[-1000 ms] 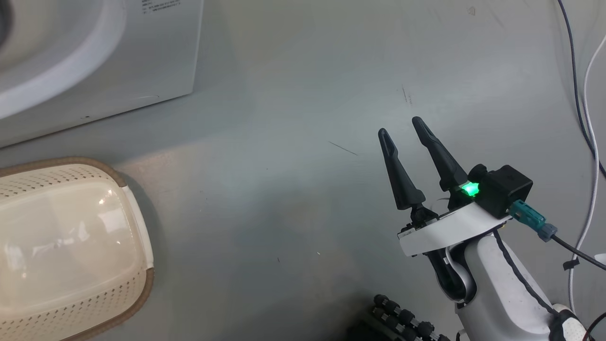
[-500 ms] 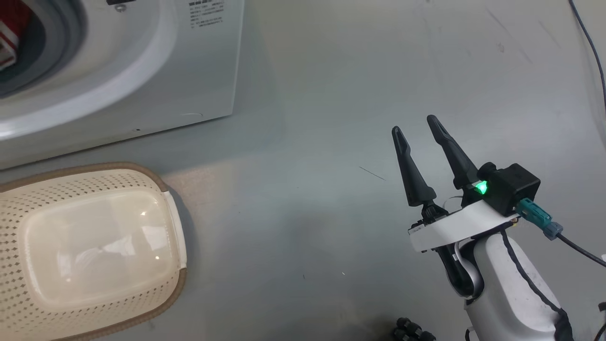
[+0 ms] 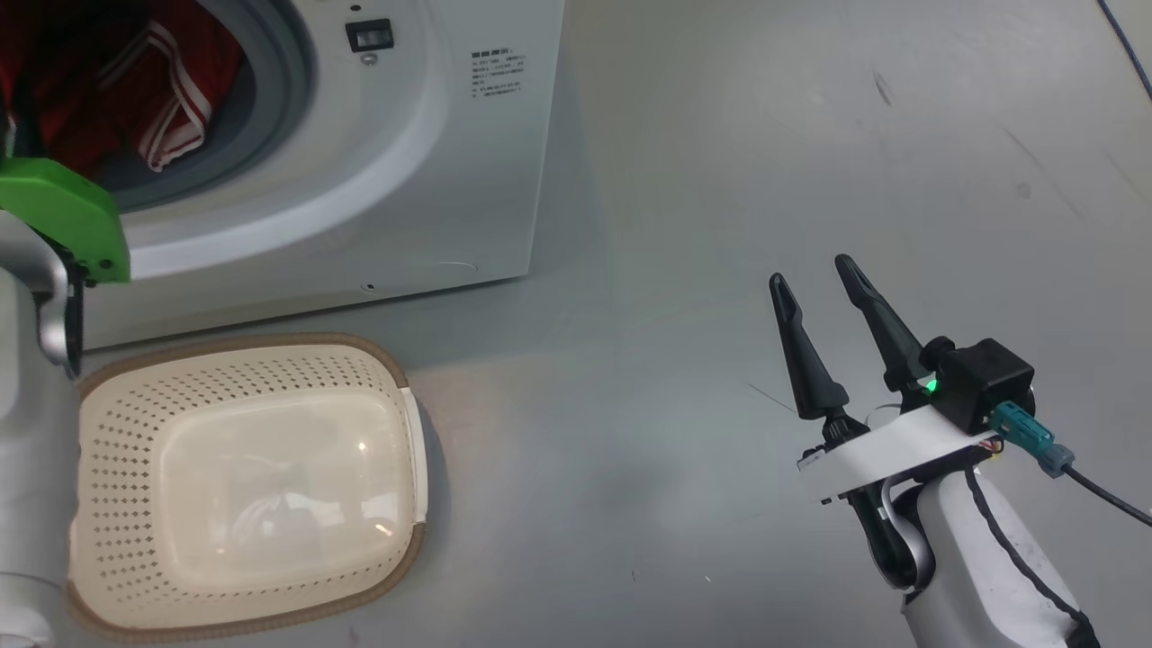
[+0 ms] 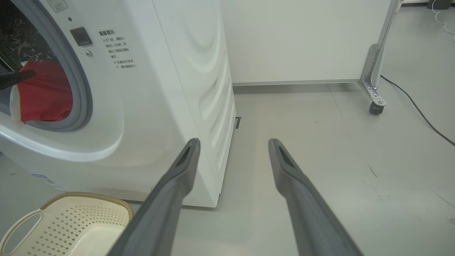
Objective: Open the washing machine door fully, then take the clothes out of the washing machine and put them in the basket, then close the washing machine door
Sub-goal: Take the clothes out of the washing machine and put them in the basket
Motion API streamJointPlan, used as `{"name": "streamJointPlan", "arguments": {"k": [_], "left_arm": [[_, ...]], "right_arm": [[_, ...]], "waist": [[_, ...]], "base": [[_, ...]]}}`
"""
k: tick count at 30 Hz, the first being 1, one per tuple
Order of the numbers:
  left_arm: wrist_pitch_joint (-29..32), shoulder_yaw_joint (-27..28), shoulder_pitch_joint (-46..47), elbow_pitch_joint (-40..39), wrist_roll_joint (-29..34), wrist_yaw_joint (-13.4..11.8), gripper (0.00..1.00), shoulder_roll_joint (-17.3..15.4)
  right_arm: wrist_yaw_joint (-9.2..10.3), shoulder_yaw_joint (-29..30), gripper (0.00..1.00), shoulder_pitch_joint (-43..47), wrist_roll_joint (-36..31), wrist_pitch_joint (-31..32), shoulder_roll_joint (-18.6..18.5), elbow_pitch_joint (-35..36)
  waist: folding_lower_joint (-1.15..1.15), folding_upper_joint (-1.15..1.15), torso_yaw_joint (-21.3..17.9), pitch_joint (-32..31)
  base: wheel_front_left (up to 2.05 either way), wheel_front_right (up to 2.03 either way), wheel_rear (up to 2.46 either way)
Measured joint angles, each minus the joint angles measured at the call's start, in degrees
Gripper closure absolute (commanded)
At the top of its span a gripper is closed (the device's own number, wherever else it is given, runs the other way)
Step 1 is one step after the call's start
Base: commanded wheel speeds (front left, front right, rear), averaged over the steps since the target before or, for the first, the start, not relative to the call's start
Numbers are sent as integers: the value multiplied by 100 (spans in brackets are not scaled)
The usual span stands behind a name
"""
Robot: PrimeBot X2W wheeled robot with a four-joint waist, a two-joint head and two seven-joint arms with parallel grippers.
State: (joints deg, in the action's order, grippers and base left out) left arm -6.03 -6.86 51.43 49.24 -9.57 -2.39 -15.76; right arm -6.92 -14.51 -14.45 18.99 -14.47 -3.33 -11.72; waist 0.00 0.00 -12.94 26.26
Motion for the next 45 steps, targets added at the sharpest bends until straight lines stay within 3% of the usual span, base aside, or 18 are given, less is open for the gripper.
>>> {"name": "streamJointPlan", "arguments": {"k": [9, 20, 37, 45], "left_arm": [[-786, -107, -558, -71, -126, 271, 100, 276], [-868, -125, -1215, -635, -203, 404, 100, 547], [-868, 152, -1867, -3234, -97, 336, 100, 581], [-869, 182, -2257, -3895, 10, 319, 100, 586]], "right_arm": [[0, 99, 0, 316, -55, 0, -42, -102], [-1, 181, 0, 710, -58, 0, -75, -181], [-1, 180, 0, 916, -107, 0, -71, -138], [-1, 214, 0, 947, -107, 0, -69, -71]], "waist": [[0, 0, 360, -552], [0, 0, 727, -1205], [0, 0, 1040, -1675], [0, 0, 1046, -1684]], "base": [[0, 0, 0], [0, 0, 0], [0, 0, 0], [0, 0, 0]]}}
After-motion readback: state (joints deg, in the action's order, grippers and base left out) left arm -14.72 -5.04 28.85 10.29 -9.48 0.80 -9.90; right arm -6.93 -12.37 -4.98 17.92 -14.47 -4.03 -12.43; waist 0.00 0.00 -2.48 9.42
